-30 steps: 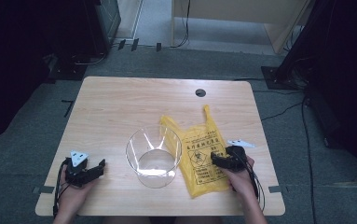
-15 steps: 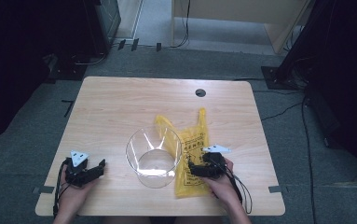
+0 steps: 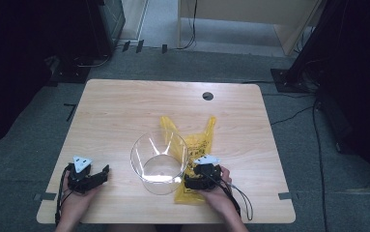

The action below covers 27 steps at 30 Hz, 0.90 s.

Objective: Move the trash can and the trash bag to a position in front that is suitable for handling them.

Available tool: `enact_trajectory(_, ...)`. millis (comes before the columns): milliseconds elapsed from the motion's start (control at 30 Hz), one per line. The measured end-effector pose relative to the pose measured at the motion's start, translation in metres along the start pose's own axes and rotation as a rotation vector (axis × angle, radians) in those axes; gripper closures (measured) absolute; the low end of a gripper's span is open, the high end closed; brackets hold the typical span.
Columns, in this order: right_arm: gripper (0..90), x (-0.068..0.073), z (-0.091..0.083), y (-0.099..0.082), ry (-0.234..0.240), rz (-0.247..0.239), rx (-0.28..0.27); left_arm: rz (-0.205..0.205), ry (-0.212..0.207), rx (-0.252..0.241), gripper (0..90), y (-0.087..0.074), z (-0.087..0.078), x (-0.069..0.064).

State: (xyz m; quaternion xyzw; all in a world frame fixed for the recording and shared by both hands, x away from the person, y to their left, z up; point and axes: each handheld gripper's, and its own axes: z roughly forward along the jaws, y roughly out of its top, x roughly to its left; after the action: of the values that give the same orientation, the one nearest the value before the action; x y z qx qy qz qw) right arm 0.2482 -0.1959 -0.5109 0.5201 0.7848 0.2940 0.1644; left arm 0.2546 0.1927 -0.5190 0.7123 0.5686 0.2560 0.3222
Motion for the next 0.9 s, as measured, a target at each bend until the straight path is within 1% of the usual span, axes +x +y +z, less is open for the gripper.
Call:
enact_trajectory(33,23.5,0.002,0.000,-0.001,-0.013,-0.025,-0.001,0.000,0.000,0.000,26.8,0.000,0.000,0.000)
enact_trajectory(67,23.5,0.002,0.000,-0.001,-0.013,-0.025,-0.001,0.000,0.000,0.000,26.9,0.000,0.000,0.000)
enact_trajectory(100,33.7,0.004,-0.003,-0.002,-0.003,-0.034,-0.014,0.000,0.000,0.000,26.8,0.000,0.000,0.000)
enact_trajectory(167,46.3,0.005,-0.005,-0.004,0.006,-0.045,-0.030,0.000,0.000,0.000,26.8,0.000,0.000,0.000)
enact_trajectory(200,56.5,0.005,-0.006,-0.004,0.010,-0.048,-0.037,0.000,0.000,0.000,26.8,0.000,0.000,0.000)
enact_trajectory(233,64.0,0.005,-0.007,-0.005,0.014,-0.049,-0.039,0.000,0.000,0.000,26.8,0.000,0.000,0.000)
enact_trajectory(300,76.4,0.005,-0.008,-0.006,0.020,-0.054,-0.043,0.000,0.000,0.000,26.8,0.000,0.000,0.000)
enact_trajectory(367,84.1,0.002,-0.008,-0.007,0.026,-0.045,-0.049,0.000,0.000,0.001,26.9,0.000,0.000,0.000)
enact_trajectory(400,84.1,0.002,-0.008,-0.007,0.026,-0.045,-0.049,0.000,0.000,0.001,26.8,0.000,0.000,0.000)
enact_trajectory(433,87.7,-0.004,-0.008,-0.007,0.040,-0.019,-0.054,-0.001,-0.001,0.000,26.8,0.000,0.000,0.000)
enact_trajectory(467,88.3,-0.006,-0.009,-0.007,0.034,-0.015,-0.057,-0.001,0.000,0.000,26.8,0.000,0.000,0.000)
enact_trajectory(533,88.6,-0.010,-0.011,-0.006,0.018,0.004,-0.069,-0.001,0.000,-0.001,26.8,0.000,0.000,0.000)
enact_trajectory(667,88.8,-0.021,-0.020,-0.003,-0.034,0.054,-0.125,0.000,0.000,0.000,26.8,0.000,0.000,0.000)
enact_trajectory(700,88.8,-0.023,-0.023,-0.002,-0.047,0.071,-0.144,0.000,0.000,0.000,26.9,0.000,0.000,0.000)
enact_trajectory(833,88.8,-0.032,-0.038,0.003,-0.103,0.102,-0.239,0.000,0.000,0.000,26.8,0.000,0.000,0.000)
enact_trajectory(900,88.8,-0.035,-0.048,0.007,-0.110,0.117,-0.307,0.000,0.000,0.000,26.8,0.000,0.000,0.000)
